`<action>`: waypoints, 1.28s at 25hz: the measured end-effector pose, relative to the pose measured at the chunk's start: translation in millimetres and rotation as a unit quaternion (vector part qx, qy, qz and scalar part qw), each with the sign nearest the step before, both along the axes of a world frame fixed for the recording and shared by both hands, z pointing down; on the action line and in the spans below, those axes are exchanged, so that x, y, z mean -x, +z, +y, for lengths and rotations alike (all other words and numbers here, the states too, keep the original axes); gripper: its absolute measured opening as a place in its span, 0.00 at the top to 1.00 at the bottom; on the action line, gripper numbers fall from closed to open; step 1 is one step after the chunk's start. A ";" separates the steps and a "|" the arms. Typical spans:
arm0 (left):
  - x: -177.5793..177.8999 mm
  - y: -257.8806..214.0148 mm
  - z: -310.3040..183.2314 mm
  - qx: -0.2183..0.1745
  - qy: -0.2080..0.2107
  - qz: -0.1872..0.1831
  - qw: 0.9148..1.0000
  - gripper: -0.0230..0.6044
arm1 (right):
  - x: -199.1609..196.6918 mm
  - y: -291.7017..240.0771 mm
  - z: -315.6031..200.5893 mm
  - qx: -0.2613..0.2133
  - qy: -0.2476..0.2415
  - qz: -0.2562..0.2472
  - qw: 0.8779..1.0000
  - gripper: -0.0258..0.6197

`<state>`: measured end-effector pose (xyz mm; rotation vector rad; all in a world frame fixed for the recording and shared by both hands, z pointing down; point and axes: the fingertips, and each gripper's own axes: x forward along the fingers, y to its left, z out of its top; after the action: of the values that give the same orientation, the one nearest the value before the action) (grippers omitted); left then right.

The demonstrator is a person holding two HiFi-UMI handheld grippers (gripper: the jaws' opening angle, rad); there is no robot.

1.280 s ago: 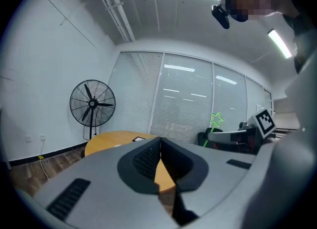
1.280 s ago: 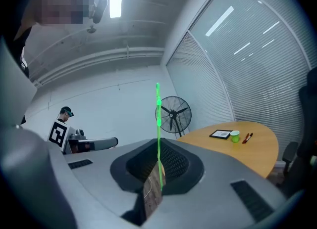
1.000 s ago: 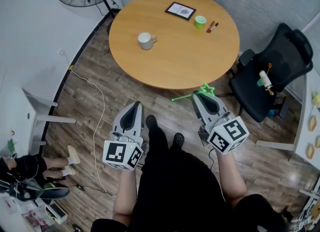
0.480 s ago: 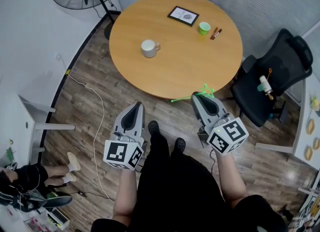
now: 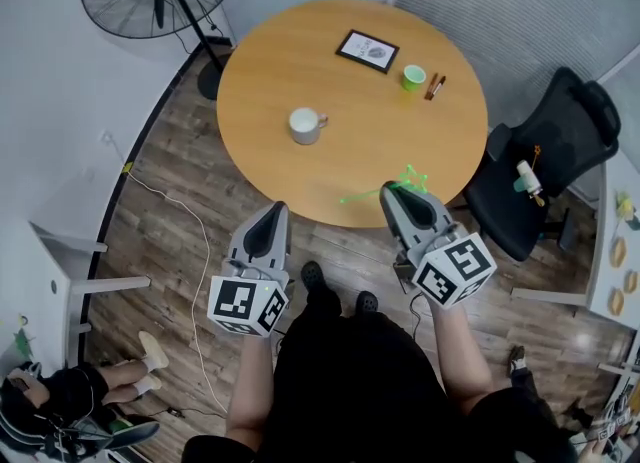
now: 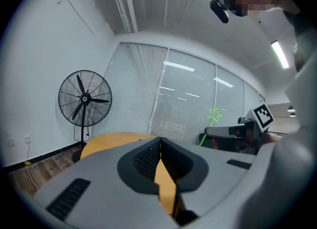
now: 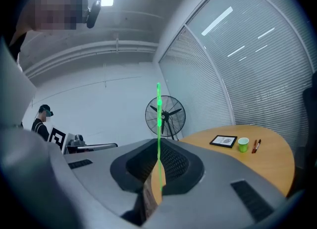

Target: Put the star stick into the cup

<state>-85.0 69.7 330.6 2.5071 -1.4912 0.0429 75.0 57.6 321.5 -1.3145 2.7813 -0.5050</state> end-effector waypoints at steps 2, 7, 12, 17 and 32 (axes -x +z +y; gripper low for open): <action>8.7 -0.9 -11.3 -0.002 0.005 0.001 1.000 0.96 | 8.8 -2.0 -9.2 -0.002 0.005 0.002 1.000 0.92; 31.1 -0.3 -33.3 -0.007 0.018 0.001 1.000 0.97 | 29.4 -2.8 -24.5 -0.006 0.023 0.004 1.000 0.92; 42.7 11.4 -45.2 0.004 0.035 0.002 0.999 0.97 | 44.5 4.0 -29.4 -0.001 0.038 0.004 0.999 0.92; 45.0 23.1 -51.2 0.020 0.049 0.002 0.999 0.97 | 51.1 12.9 -30.5 0.012 0.047 0.009 0.999 0.92; 41.5 37.9 -87.8 0.044 0.050 -0.009 0.998 0.96 | 51.6 25.0 -71.6 0.036 0.045 0.004 0.998 0.92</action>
<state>-126.5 -18.0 368.5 2.5153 -1.3383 0.1461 23.4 -14.1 346.5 -1.4498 2.7190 -0.6012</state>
